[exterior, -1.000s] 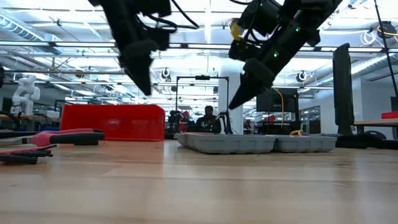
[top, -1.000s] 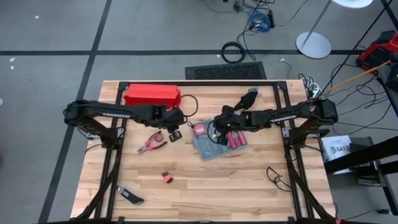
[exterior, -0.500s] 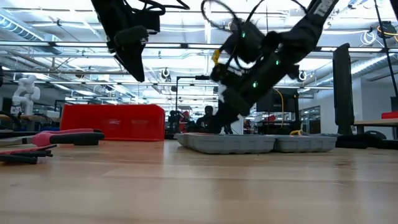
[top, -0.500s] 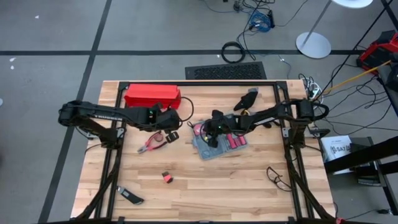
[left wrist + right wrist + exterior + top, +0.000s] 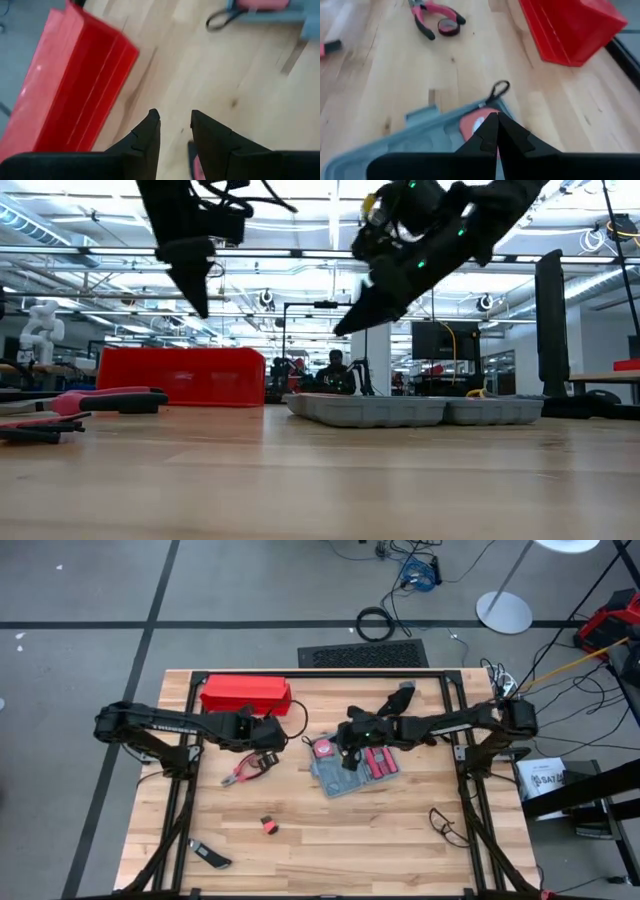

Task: Prefit tool cases
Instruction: Put the orange pliers into the gray pre-fit tool case

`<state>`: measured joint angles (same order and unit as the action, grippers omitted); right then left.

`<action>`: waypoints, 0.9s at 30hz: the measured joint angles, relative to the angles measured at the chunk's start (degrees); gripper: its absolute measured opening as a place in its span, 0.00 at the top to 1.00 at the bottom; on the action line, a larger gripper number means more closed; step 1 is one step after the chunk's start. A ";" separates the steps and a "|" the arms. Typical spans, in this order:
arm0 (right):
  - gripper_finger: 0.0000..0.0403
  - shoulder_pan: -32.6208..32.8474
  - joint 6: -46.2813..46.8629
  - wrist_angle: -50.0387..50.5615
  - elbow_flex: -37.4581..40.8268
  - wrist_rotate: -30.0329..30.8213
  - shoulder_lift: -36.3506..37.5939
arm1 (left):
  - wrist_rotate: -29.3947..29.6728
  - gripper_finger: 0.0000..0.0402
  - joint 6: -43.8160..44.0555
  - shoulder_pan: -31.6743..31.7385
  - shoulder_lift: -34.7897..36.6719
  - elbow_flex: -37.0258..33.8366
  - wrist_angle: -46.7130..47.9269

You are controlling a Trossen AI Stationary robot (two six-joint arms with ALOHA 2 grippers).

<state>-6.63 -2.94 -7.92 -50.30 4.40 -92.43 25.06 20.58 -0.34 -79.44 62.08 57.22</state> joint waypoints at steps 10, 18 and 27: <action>1.00 -0.37 -1.20 16.65 0.08 3.19 9.48 | -7.07 0.71 -5.58 -6.81 0.00 -7.07 -0.91; 0.98 -0.52 -1.18 17.23 0.08 0.27 9.50 | -16.74 0.71 5.01 -10.72 -0.09 -15.31 -7.96; 0.81 -0.50 0.36 17.15 0.08 -0.25 8.86 | -17.06 0.71 7.88 -14.28 -1.80 -17.10 -7.27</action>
<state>-7.14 -2.58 9.23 -50.22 4.14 -83.58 8.00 28.47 -14.61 -81.24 44.98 49.95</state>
